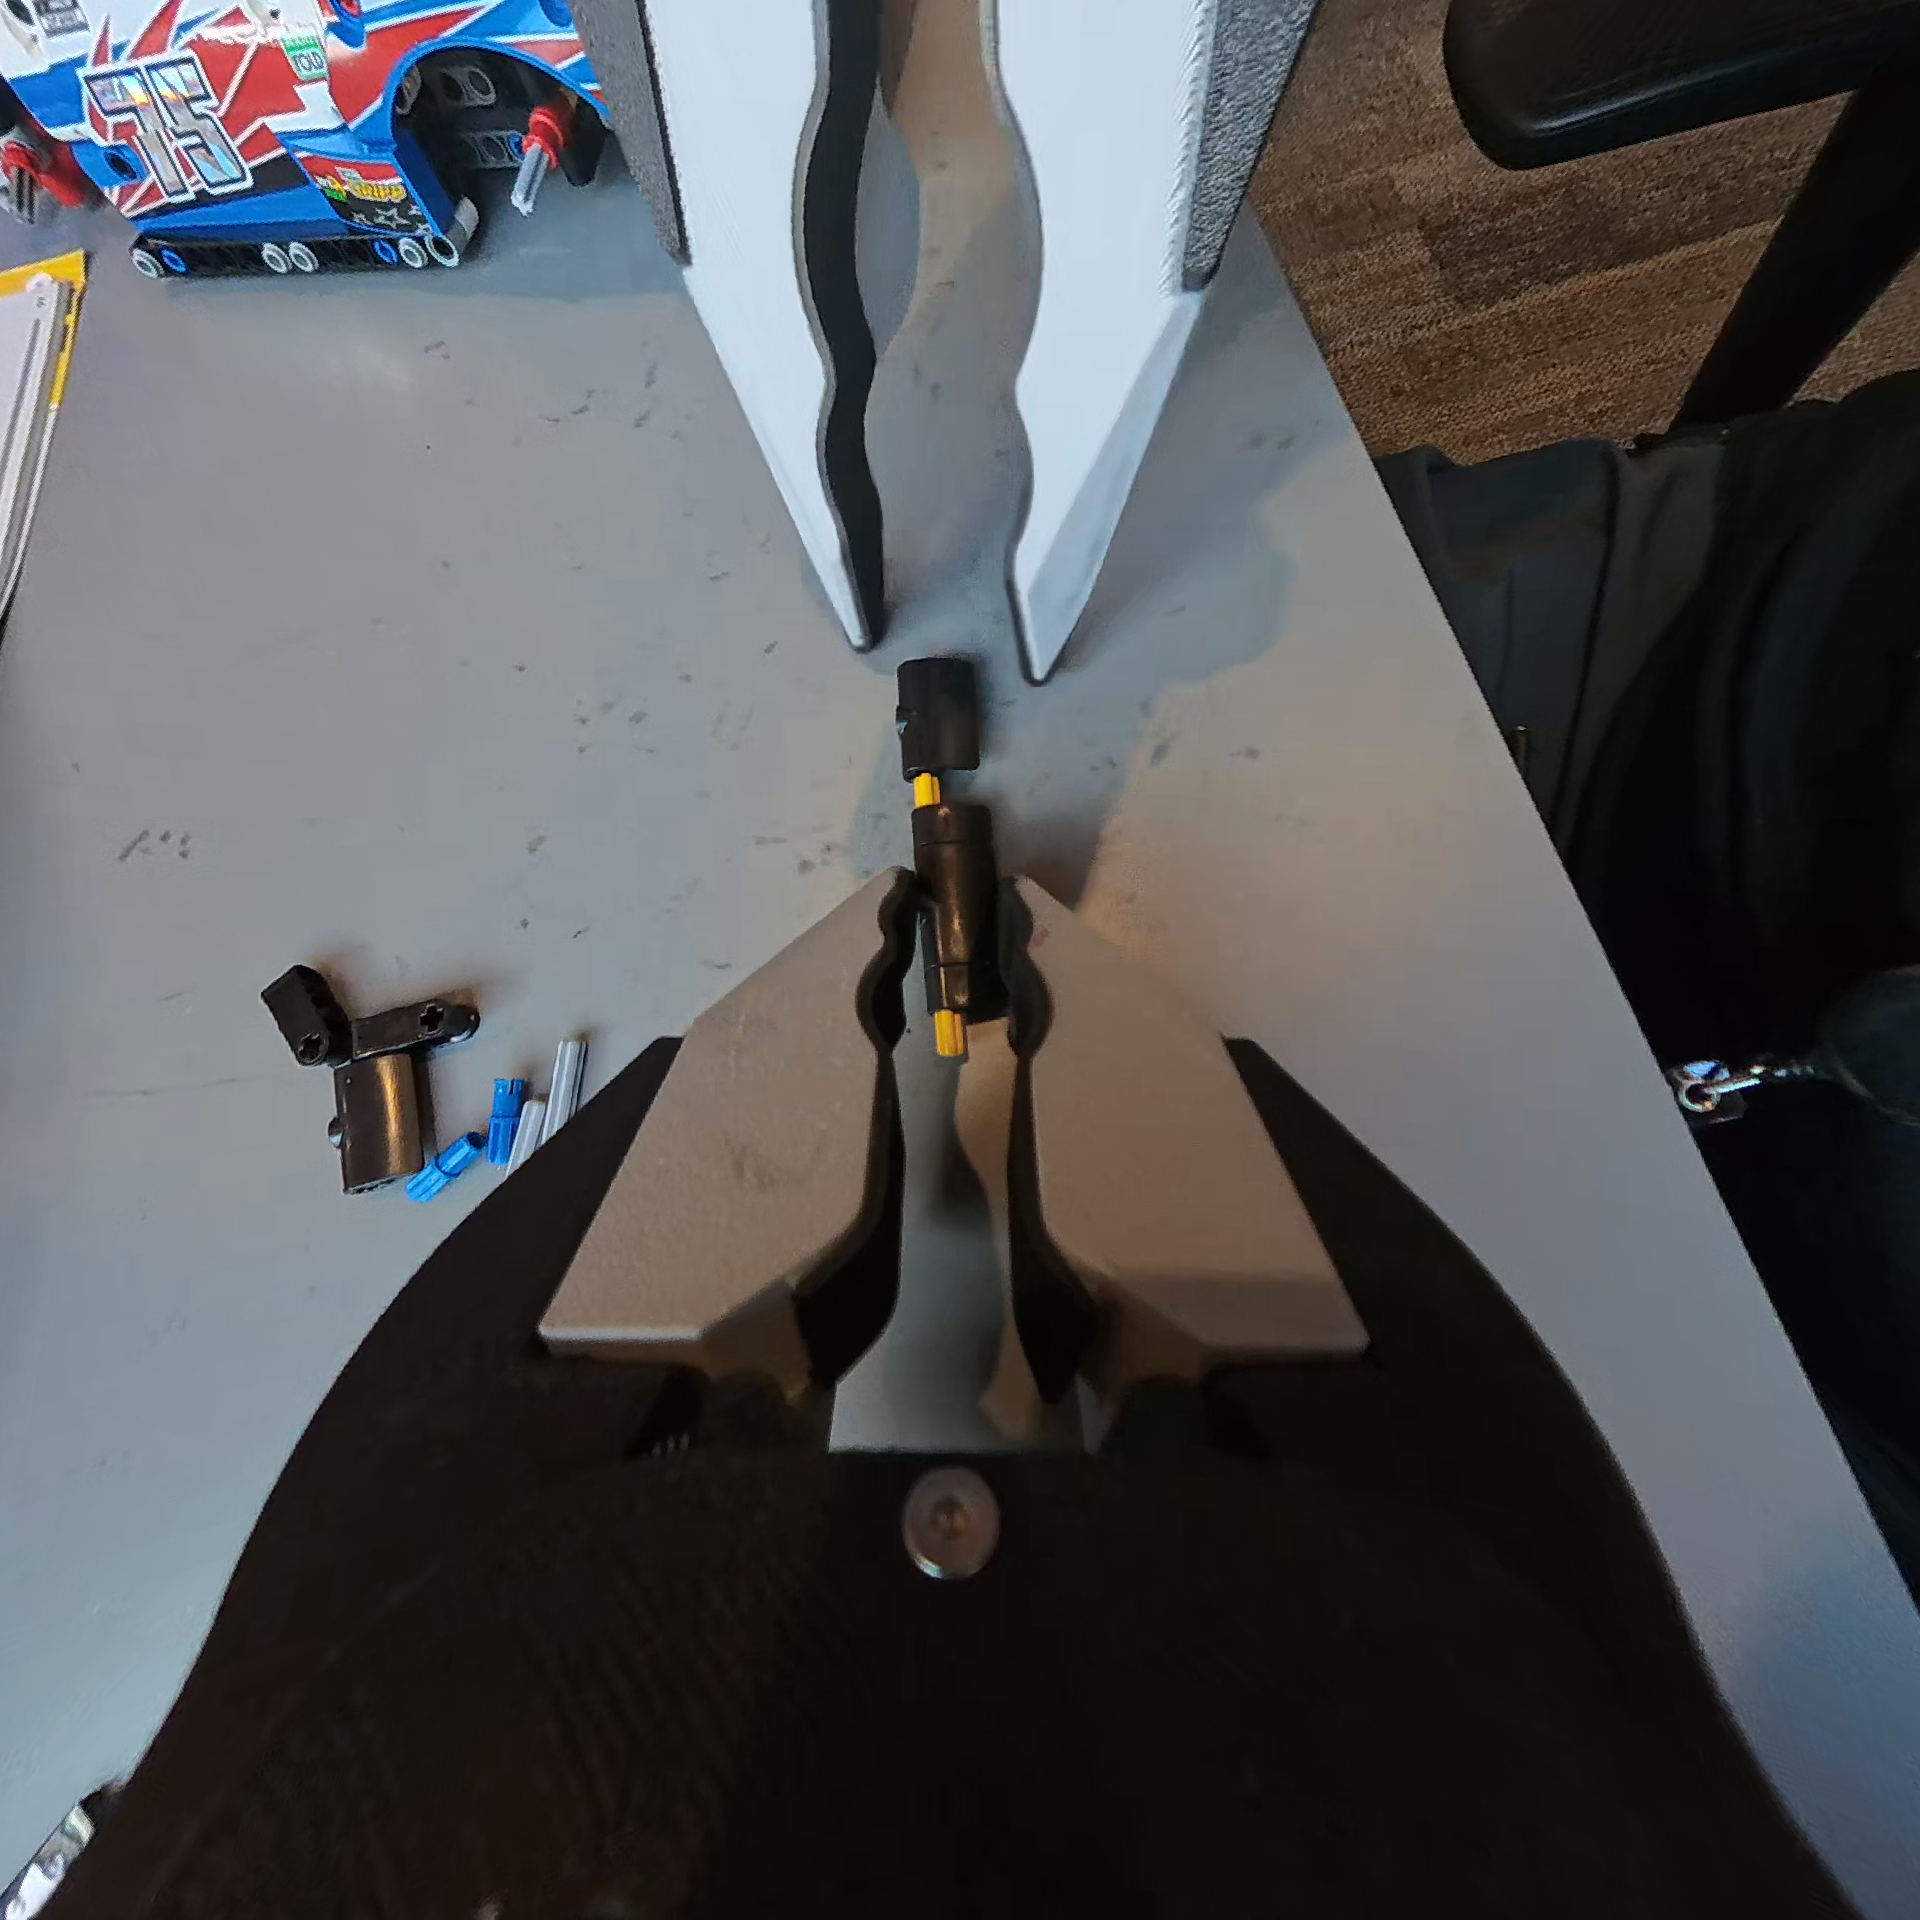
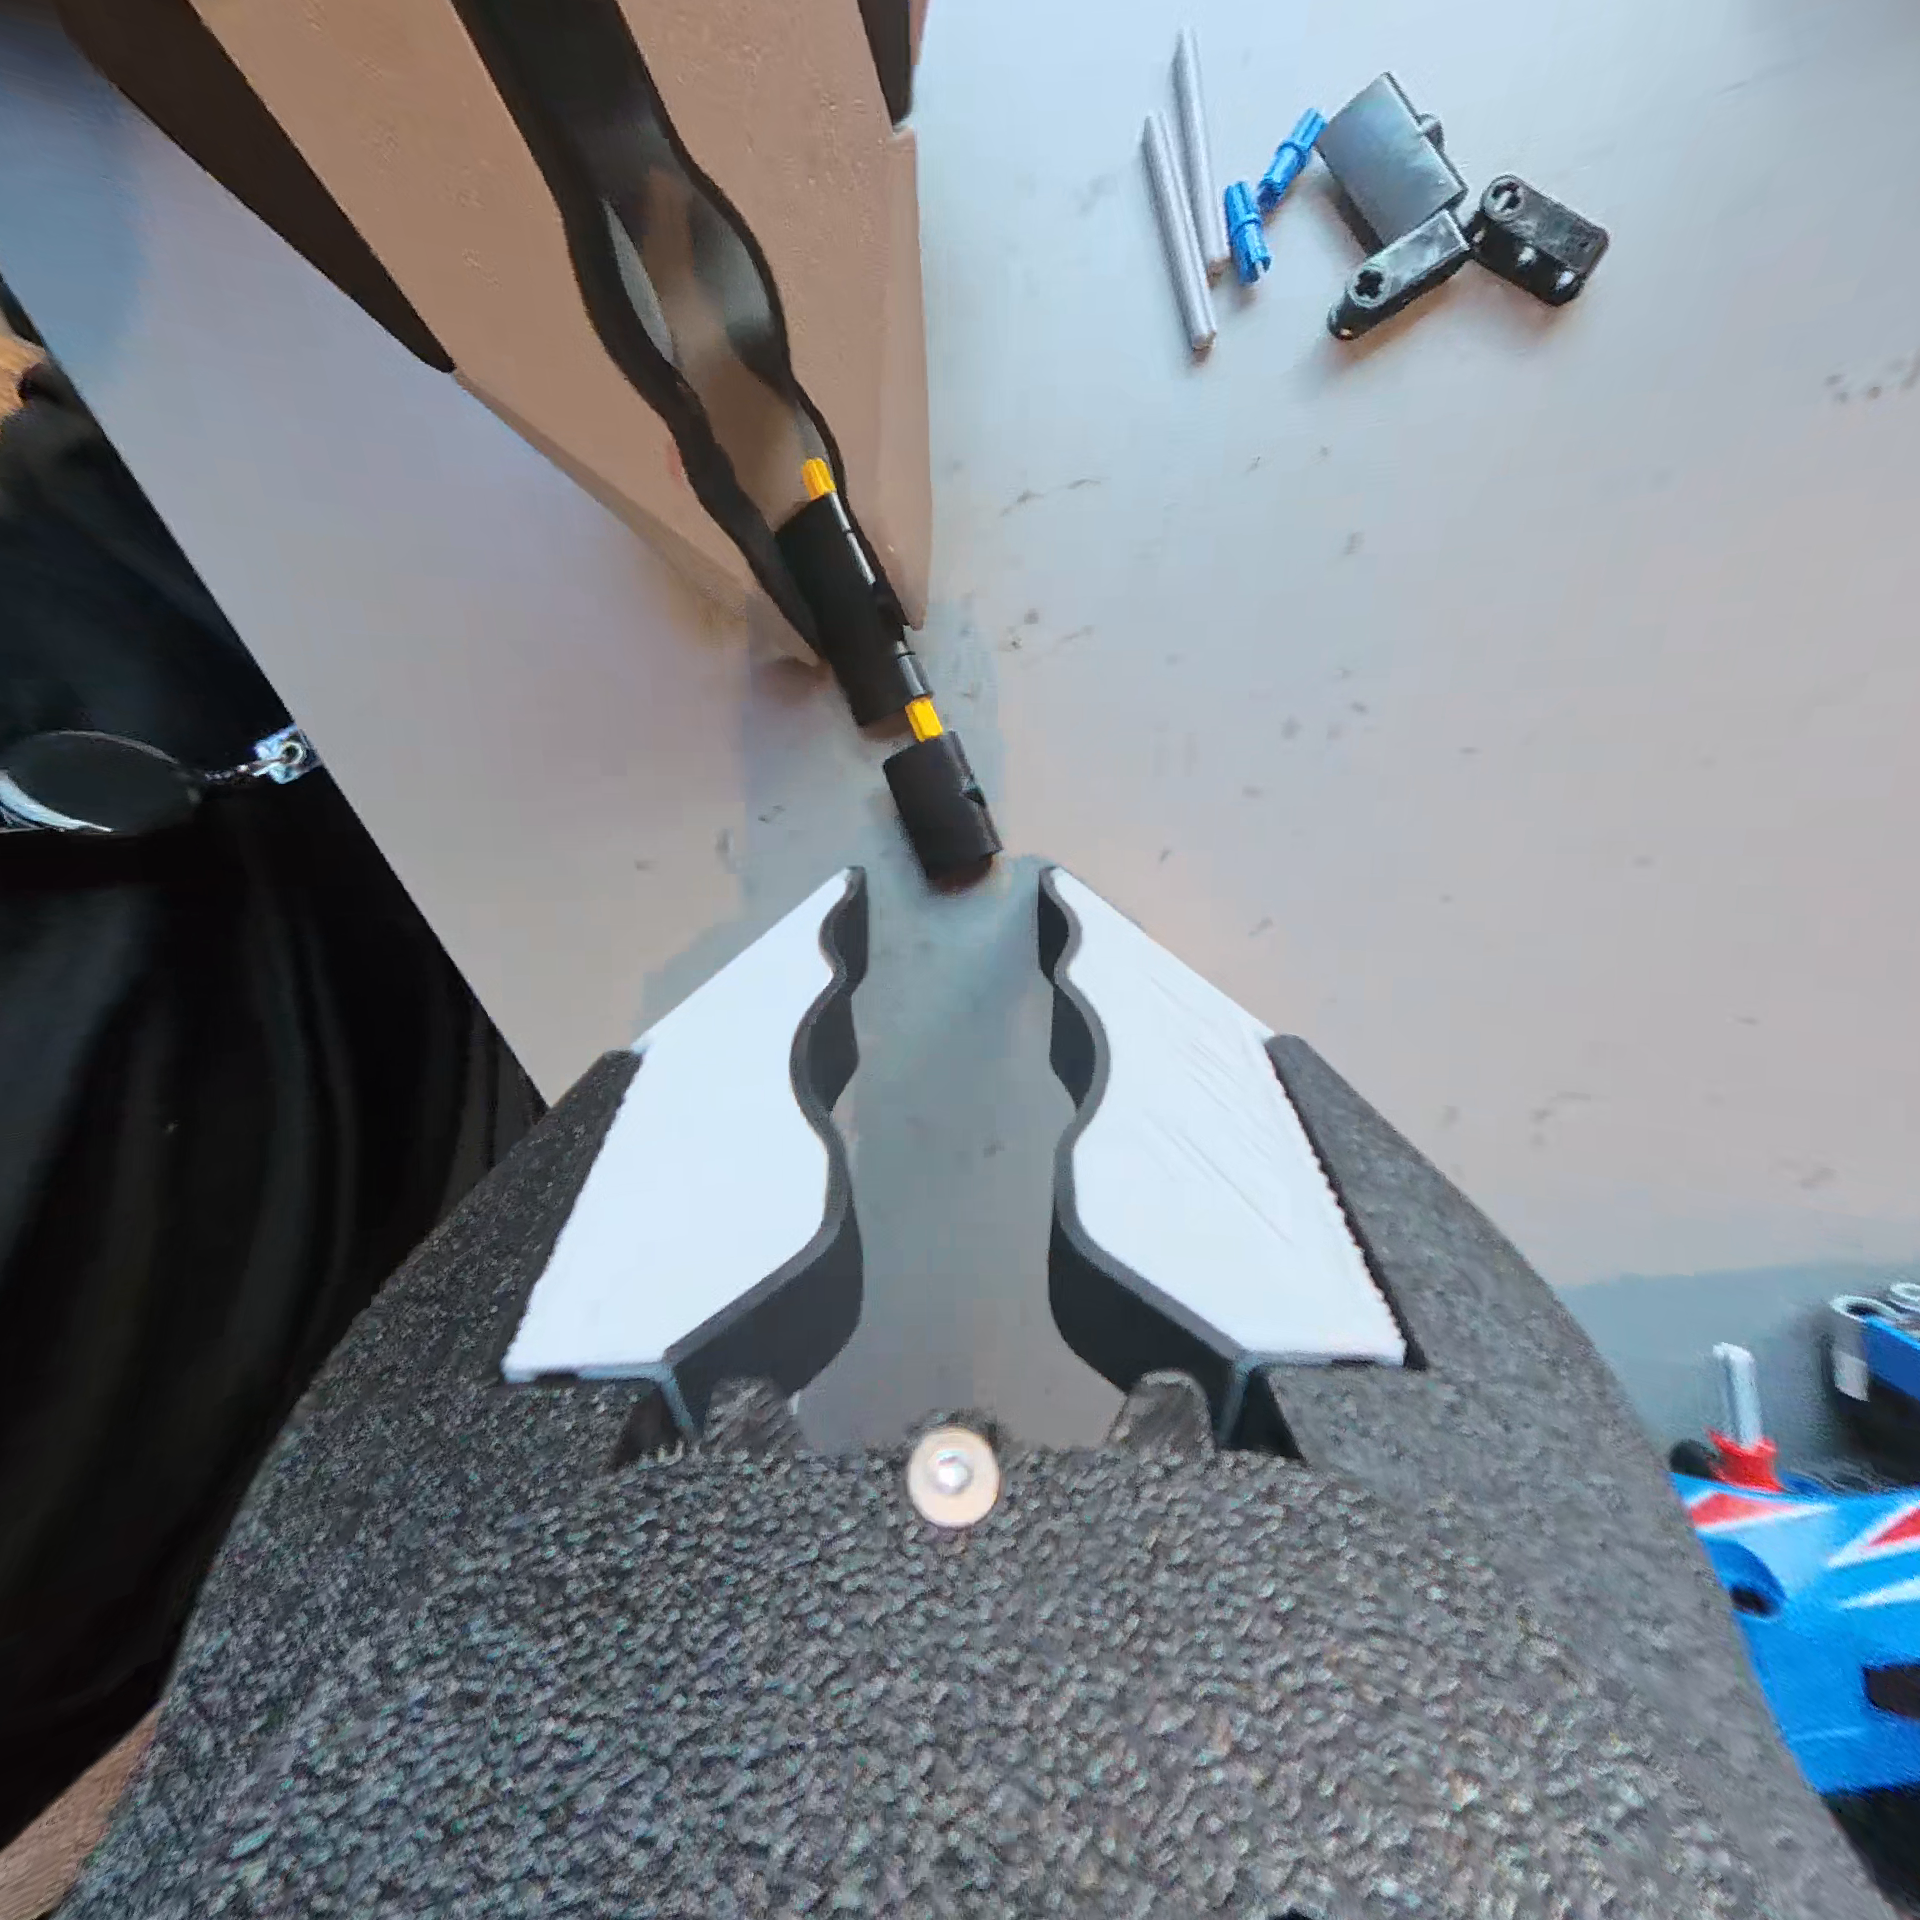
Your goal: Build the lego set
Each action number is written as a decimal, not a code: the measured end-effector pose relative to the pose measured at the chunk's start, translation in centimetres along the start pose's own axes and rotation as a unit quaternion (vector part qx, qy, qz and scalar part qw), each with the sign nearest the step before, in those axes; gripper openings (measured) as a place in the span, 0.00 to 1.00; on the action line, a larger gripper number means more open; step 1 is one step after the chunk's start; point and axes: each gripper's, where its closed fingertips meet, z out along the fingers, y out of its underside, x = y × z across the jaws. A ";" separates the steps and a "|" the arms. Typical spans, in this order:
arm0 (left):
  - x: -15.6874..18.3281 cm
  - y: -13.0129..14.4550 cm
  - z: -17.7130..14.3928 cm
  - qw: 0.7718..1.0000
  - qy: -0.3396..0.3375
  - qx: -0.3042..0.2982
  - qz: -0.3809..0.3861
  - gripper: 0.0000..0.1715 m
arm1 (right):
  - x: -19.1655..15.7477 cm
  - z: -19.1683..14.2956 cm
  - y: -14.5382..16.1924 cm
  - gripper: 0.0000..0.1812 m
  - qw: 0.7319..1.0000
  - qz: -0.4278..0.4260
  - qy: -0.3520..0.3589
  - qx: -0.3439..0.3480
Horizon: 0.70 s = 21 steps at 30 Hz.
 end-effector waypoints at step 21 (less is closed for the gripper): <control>-0.2 -0.1 0.2 0.998 -0.007 -0.006 -0.065 0.07 | 0.5 0.2 -0.5 0.04 0.999 -0.028 0.014 0.034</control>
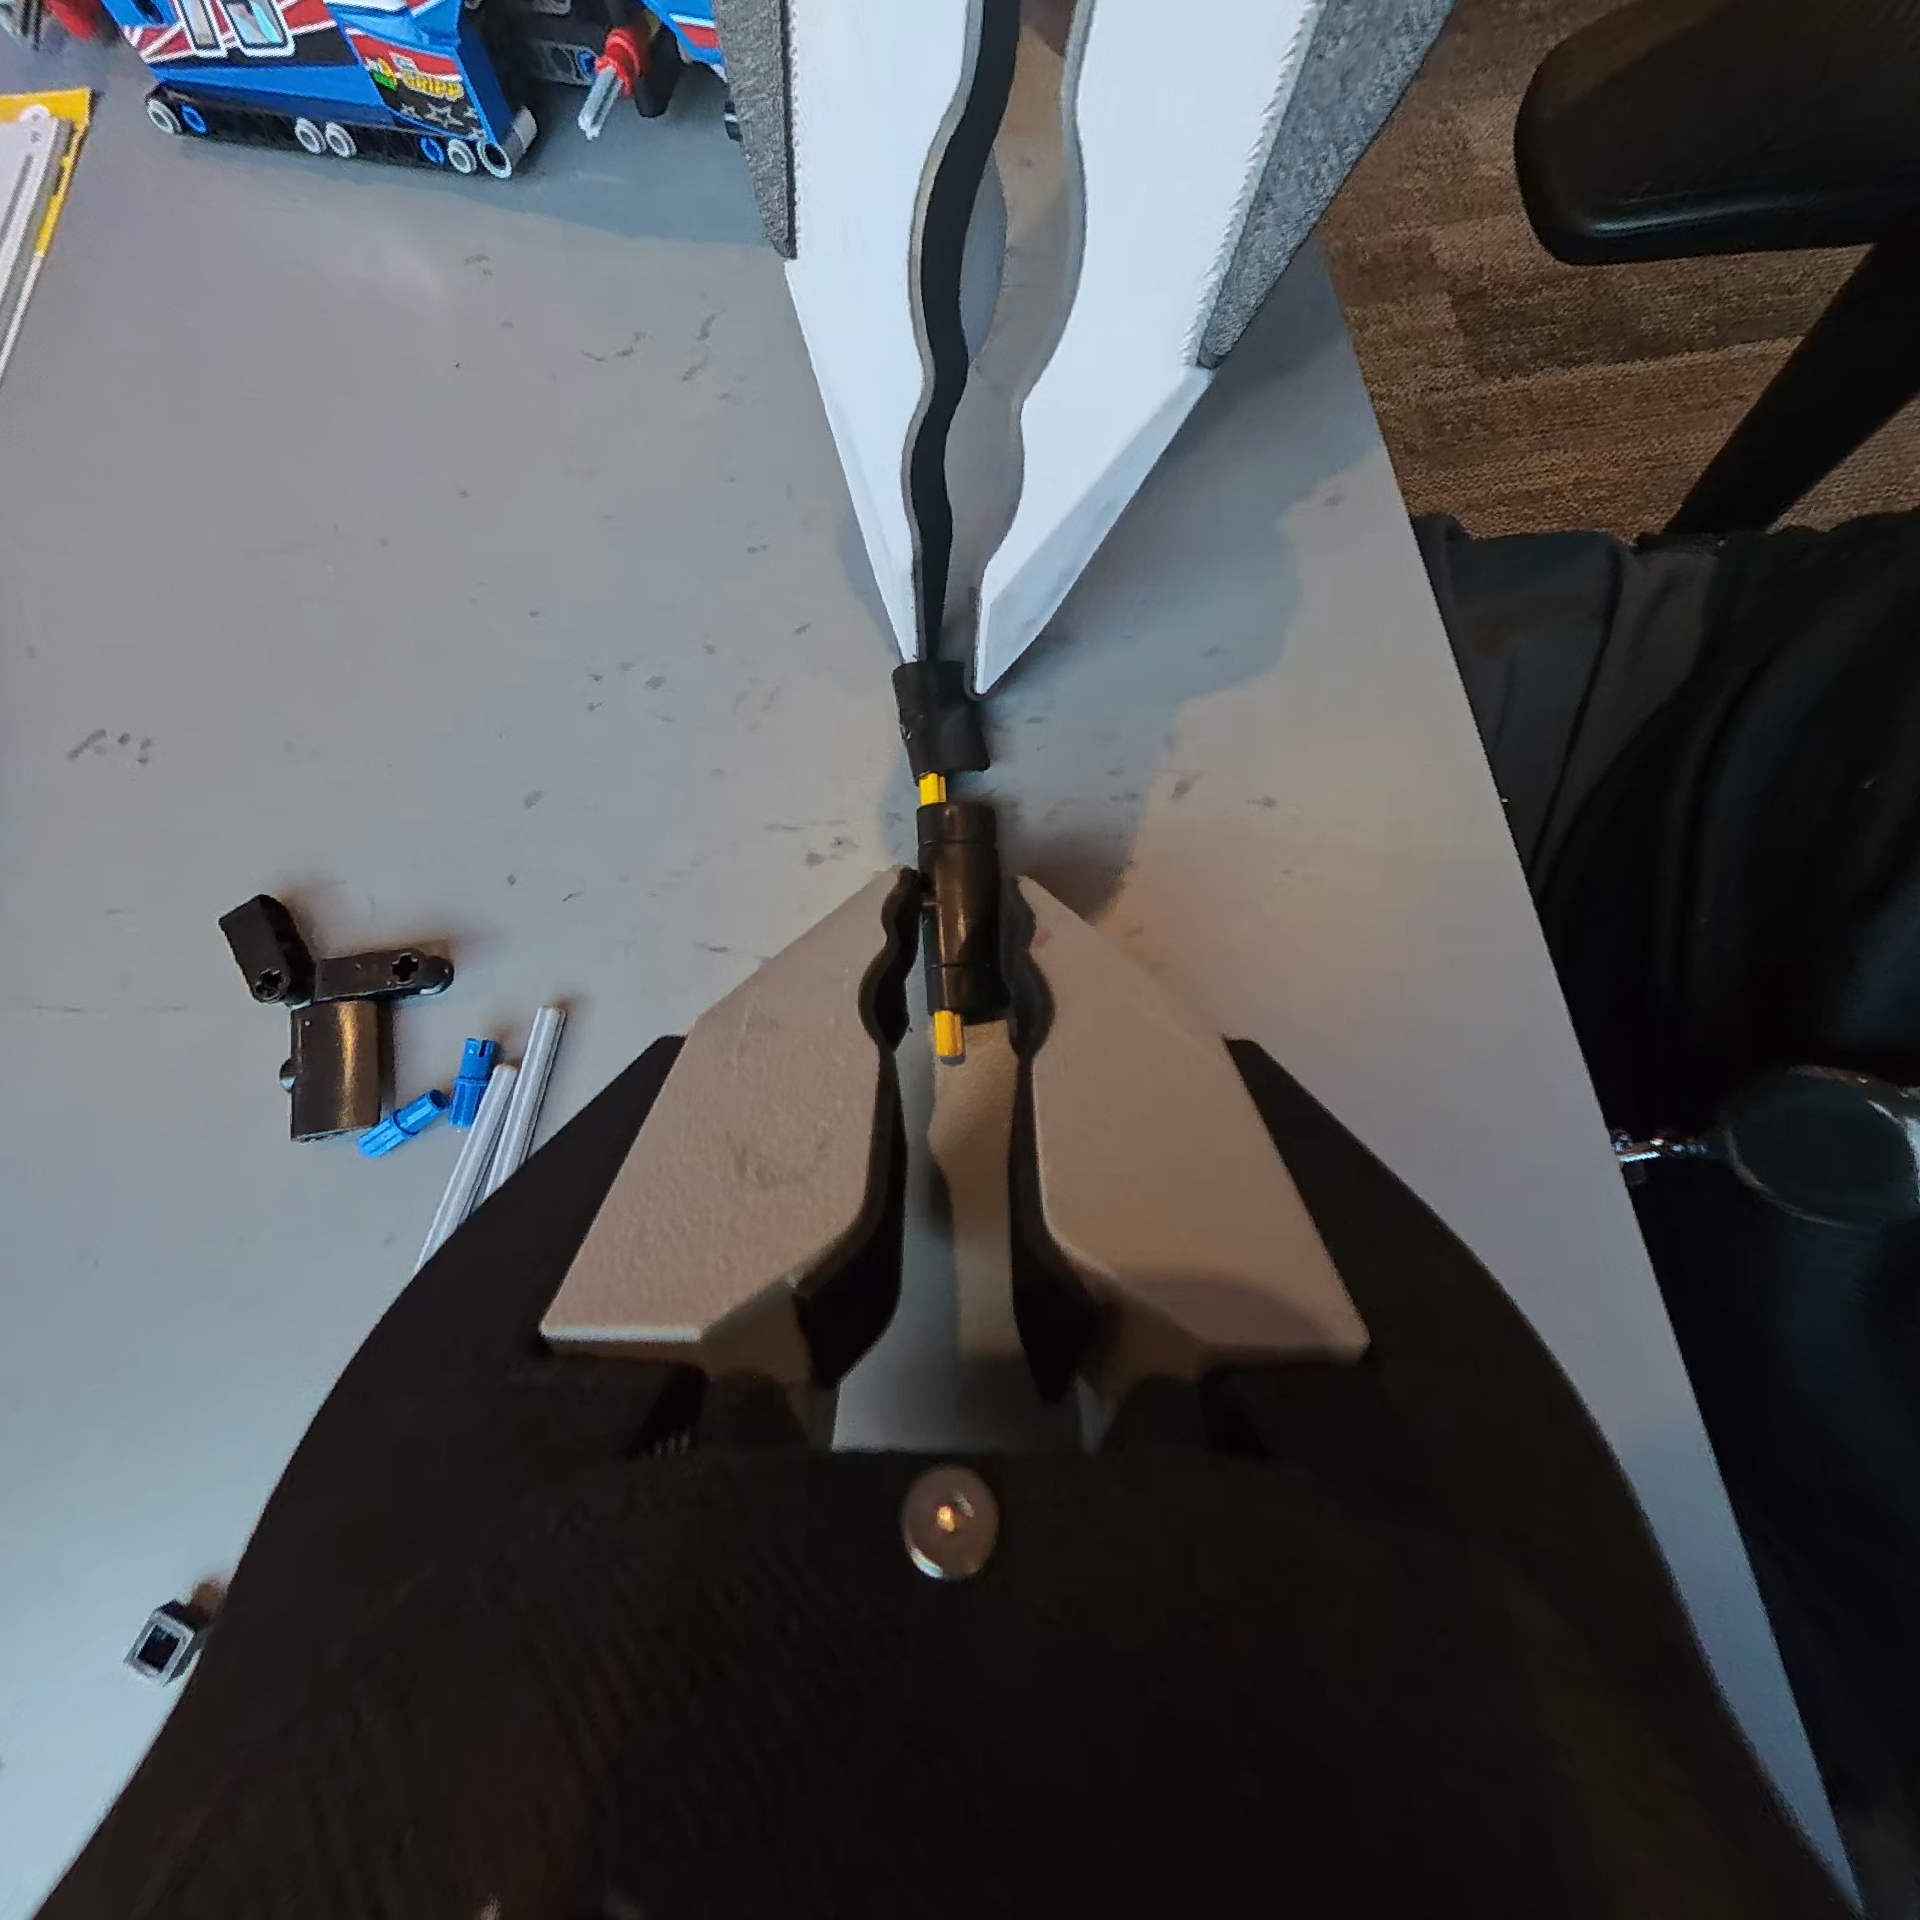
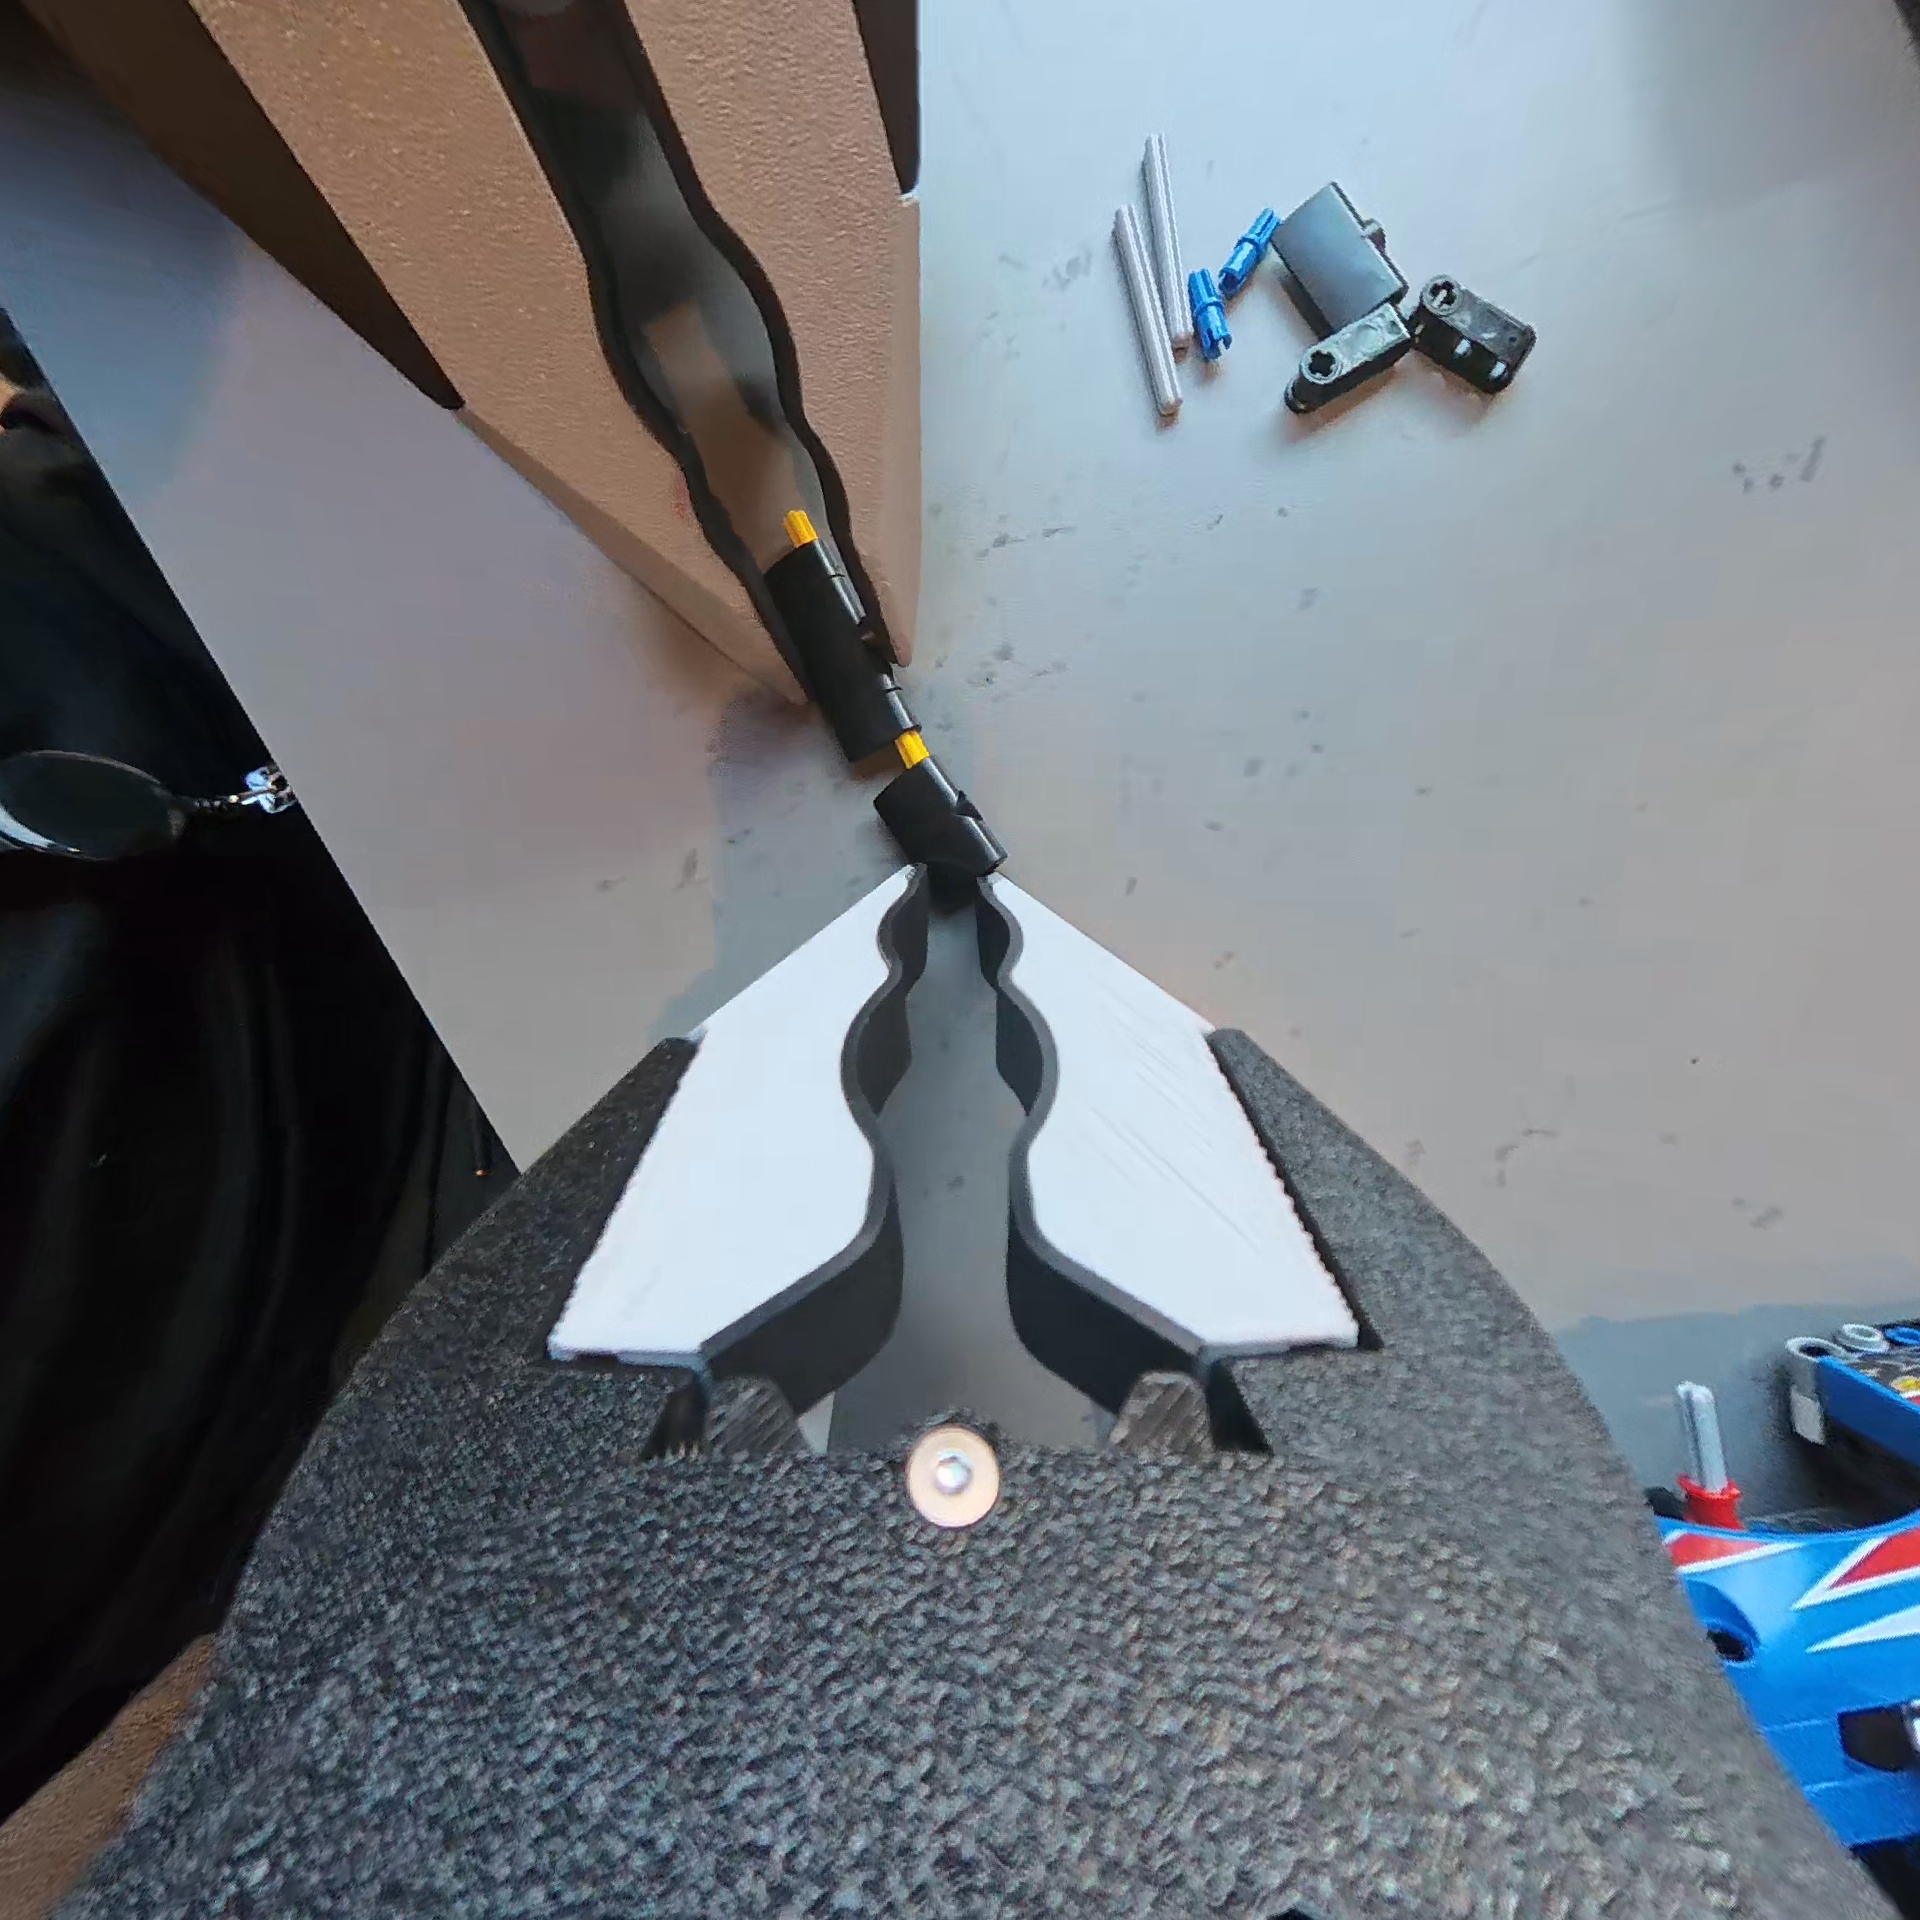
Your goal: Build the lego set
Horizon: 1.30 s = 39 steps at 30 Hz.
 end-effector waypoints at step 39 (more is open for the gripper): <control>0.1 -0.2 0.3 1.000 -0.002 0.000 -0.013 0.07 | -0.1 0.0 0.0 0.05 0.996 -0.065 0.051 0.018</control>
